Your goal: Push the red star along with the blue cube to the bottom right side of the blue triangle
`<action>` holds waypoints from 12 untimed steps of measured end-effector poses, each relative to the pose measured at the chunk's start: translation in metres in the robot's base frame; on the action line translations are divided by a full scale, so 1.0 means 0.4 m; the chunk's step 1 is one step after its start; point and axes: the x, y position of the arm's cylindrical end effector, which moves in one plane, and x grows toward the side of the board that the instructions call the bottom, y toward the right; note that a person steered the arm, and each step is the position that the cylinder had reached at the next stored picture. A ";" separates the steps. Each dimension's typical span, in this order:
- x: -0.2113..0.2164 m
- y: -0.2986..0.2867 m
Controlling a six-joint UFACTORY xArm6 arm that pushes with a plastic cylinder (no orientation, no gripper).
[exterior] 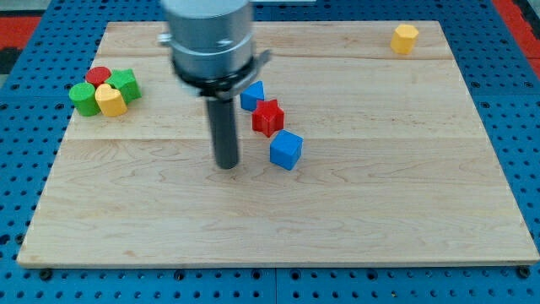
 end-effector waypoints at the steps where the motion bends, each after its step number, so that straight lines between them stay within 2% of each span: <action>1: 0.059 -0.001; 2: 0.064 0.163; 3: 0.041 0.219; 6: -0.012 0.191; 7: 0.002 0.177; 8: -0.025 0.026; 9: -0.127 -0.028; 10: -0.207 -0.028; 11: -0.218 0.010; 12: -0.202 0.117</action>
